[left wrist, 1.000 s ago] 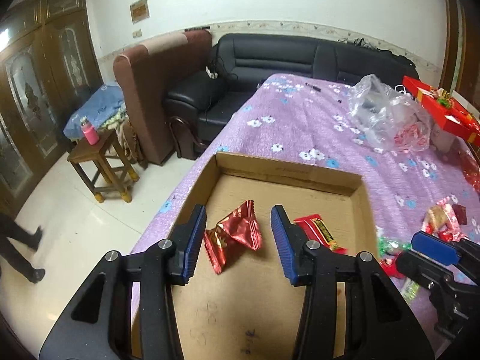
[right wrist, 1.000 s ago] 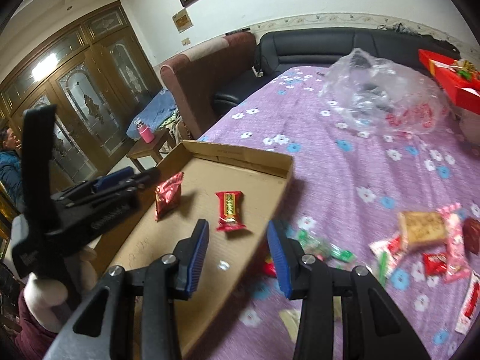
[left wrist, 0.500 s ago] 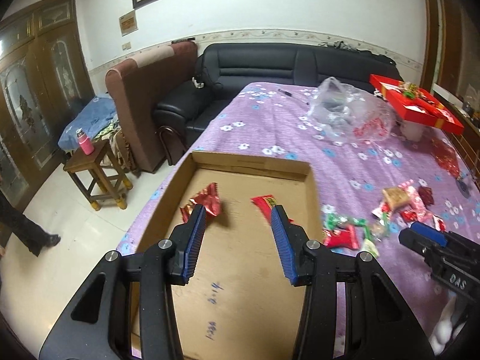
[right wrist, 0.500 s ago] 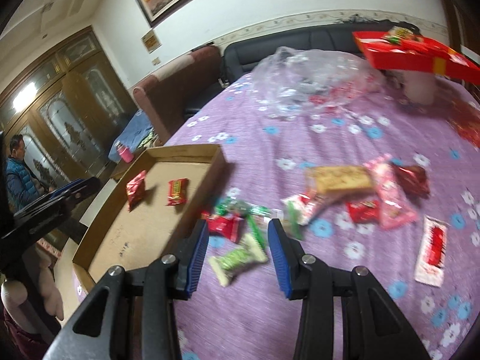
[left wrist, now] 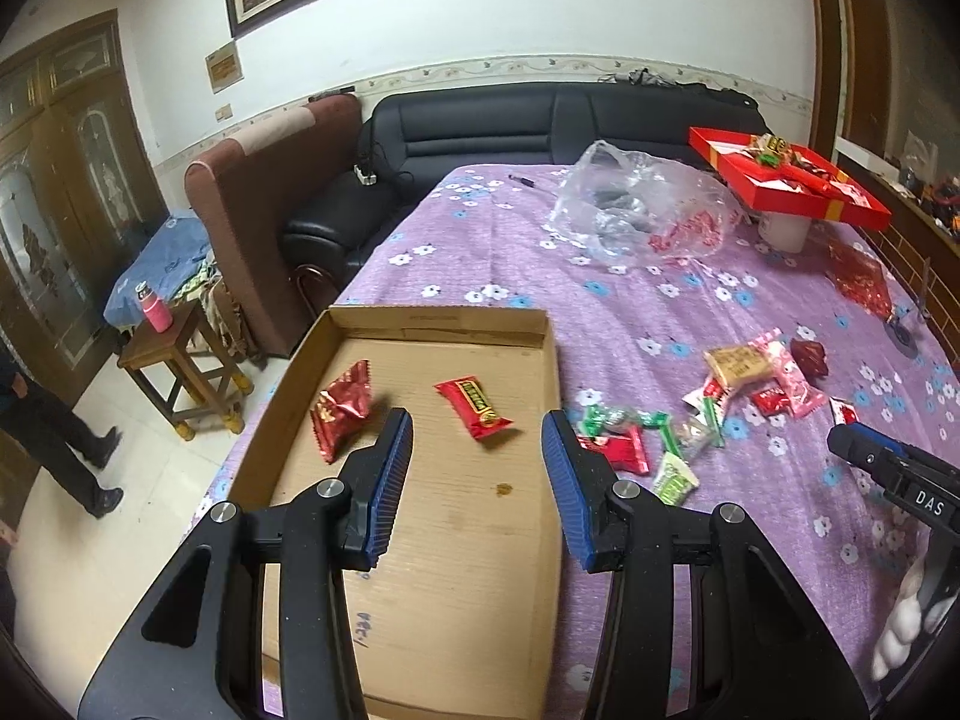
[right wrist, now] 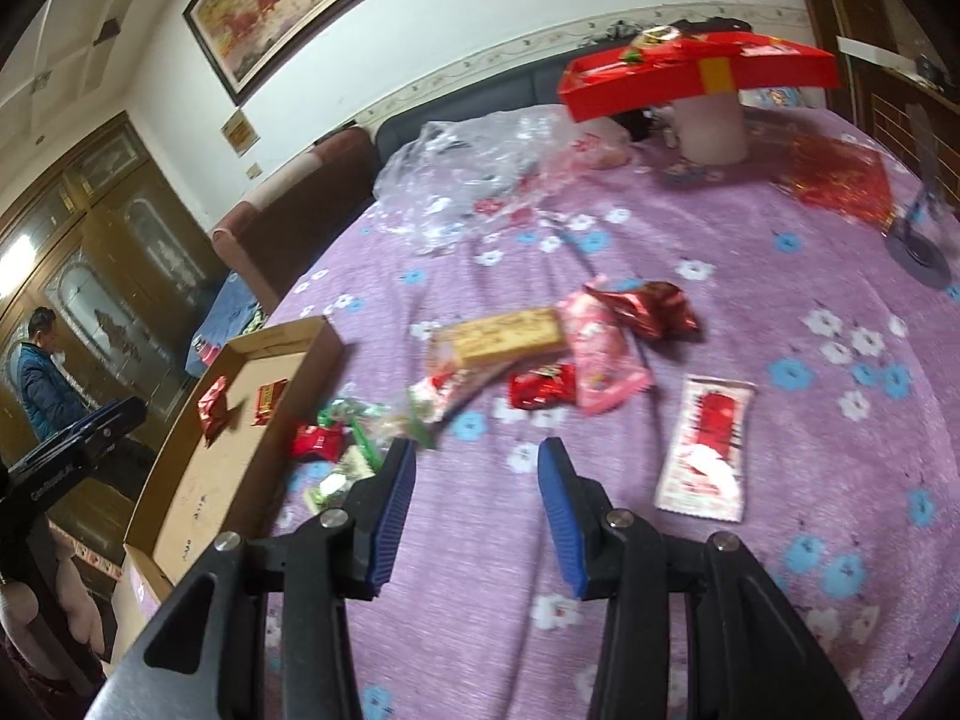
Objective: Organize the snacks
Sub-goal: 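Move both tools back over the remaining snacks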
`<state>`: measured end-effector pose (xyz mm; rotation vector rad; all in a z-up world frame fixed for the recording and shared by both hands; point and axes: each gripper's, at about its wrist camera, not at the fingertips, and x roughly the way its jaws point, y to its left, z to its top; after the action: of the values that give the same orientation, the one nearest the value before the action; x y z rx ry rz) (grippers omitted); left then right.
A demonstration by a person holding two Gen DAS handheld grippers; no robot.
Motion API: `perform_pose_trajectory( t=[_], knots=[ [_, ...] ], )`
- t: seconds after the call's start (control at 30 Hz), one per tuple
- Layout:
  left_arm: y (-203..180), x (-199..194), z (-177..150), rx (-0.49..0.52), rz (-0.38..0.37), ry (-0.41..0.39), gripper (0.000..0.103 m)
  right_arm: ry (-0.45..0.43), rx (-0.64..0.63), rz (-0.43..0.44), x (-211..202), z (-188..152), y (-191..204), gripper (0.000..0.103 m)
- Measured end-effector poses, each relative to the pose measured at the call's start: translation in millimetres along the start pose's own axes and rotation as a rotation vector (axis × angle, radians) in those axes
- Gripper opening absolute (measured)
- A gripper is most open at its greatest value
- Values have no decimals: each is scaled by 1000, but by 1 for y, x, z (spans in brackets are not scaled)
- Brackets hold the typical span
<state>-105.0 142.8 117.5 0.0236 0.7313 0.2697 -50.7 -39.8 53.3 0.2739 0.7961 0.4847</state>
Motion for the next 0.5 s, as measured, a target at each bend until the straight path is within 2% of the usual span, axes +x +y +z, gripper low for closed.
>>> perform_pose_trajectory(
  t=[0.5],
  knots=[
    [-35,5,-2,57,-8,23,45,-23,55,-7,-11,-2,-36,46]
  ],
)
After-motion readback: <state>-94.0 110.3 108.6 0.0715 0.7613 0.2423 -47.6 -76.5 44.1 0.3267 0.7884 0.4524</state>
